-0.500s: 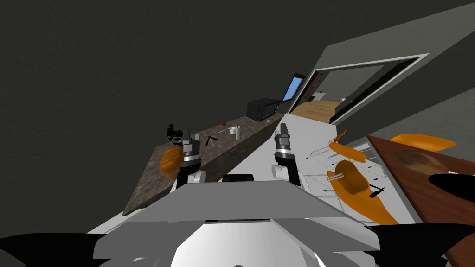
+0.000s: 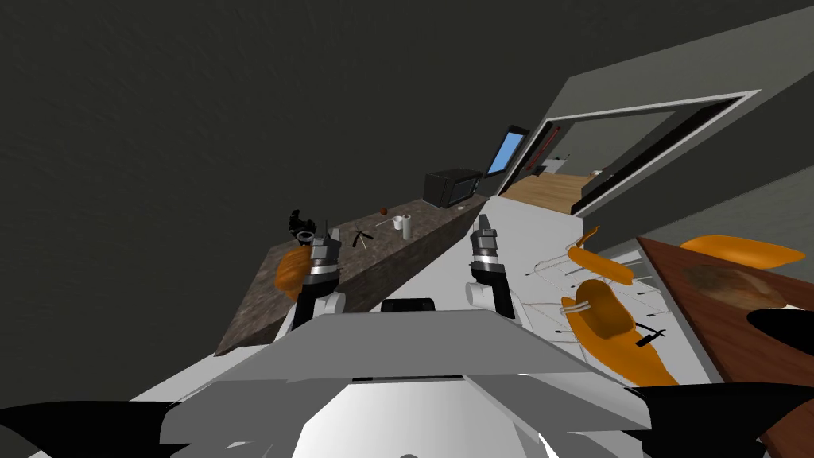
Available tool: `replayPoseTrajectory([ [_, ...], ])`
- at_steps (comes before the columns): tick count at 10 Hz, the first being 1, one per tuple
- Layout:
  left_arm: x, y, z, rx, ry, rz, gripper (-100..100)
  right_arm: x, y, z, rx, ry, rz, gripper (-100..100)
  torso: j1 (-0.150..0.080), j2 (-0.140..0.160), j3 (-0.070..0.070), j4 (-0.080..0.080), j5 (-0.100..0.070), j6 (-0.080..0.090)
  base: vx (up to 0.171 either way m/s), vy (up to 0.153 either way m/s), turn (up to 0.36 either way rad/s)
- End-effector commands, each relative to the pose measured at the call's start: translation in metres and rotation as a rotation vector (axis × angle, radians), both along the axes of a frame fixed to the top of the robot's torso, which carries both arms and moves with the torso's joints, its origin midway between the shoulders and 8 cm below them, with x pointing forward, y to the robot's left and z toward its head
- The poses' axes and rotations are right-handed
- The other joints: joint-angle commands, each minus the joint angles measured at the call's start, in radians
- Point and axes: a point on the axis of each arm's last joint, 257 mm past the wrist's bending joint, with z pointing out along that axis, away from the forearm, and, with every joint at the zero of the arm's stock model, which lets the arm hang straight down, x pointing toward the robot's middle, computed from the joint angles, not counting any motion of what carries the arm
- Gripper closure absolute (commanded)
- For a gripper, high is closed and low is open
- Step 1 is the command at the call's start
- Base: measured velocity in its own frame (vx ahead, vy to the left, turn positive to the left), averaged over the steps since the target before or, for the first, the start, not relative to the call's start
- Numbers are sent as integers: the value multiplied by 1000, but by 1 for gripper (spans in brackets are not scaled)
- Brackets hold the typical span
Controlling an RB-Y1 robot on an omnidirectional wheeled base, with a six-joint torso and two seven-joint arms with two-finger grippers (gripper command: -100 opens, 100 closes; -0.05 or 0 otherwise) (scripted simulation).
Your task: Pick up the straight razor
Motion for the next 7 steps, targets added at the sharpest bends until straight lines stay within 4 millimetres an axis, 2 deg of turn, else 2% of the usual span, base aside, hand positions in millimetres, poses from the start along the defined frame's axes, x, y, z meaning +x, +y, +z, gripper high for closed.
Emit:
replayPoseTrajectory([
  [1,6,9,-1,14,24,0,-100,0,0,0,0,0,0,0,0,0,0,0,0,0,-20,-80,91],
  [7,27,59,-5,4,114,40,-100,0,0,0,0,0,0,0,-1,0,0,0,0,0,-23,-87,127],
])
